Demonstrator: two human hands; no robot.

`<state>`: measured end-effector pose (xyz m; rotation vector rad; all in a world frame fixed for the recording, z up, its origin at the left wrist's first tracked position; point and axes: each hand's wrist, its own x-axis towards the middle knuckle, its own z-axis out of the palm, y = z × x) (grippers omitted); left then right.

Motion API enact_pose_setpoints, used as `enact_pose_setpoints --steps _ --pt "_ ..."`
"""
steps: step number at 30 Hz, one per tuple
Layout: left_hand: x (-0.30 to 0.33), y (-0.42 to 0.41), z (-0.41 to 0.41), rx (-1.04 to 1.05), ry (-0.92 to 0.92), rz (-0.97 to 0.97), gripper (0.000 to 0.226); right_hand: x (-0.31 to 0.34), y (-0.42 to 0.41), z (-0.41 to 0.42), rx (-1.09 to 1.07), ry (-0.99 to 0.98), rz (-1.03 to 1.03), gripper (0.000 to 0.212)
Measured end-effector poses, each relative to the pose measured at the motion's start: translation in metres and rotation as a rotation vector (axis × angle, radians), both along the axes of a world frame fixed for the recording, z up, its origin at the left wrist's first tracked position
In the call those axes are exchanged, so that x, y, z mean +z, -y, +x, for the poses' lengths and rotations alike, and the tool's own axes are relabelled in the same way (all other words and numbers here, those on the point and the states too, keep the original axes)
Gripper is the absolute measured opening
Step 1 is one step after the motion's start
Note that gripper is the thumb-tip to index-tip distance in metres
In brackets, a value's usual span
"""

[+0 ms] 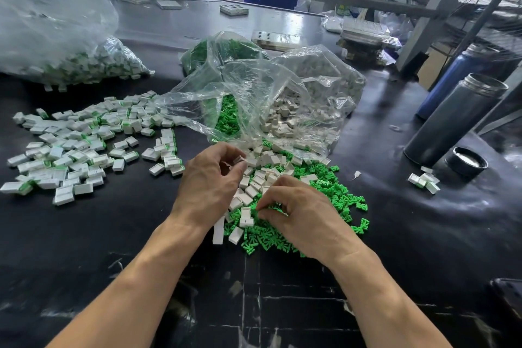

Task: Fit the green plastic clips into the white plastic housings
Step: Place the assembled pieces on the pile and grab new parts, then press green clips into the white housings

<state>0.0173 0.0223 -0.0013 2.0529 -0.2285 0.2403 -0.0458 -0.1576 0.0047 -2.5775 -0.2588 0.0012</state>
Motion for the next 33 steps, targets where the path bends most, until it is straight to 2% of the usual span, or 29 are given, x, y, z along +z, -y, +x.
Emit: enact_pose_setpoints --steps 9,16,23,33 --pt "0.002 0.002 -0.004 -0.061 -0.042 -0.069 0.007 0.0 0.006 0.002 -0.11 0.078 0.126 0.011" --pt "0.006 0.01 -0.011 -0.154 -0.119 -0.186 0.005 -0.003 0.011 0.006 -0.263 0.067 0.656 0.016" --pt "0.008 0.018 -0.018 -0.285 -0.185 -0.274 0.016 -0.002 0.01 0.006 -0.266 0.132 0.941 0.013" --pt "0.01 0.021 -0.023 -0.34 -0.164 -0.289 0.021 0.0 0.003 0.004 -0.22 0.185 0.954 0.017"
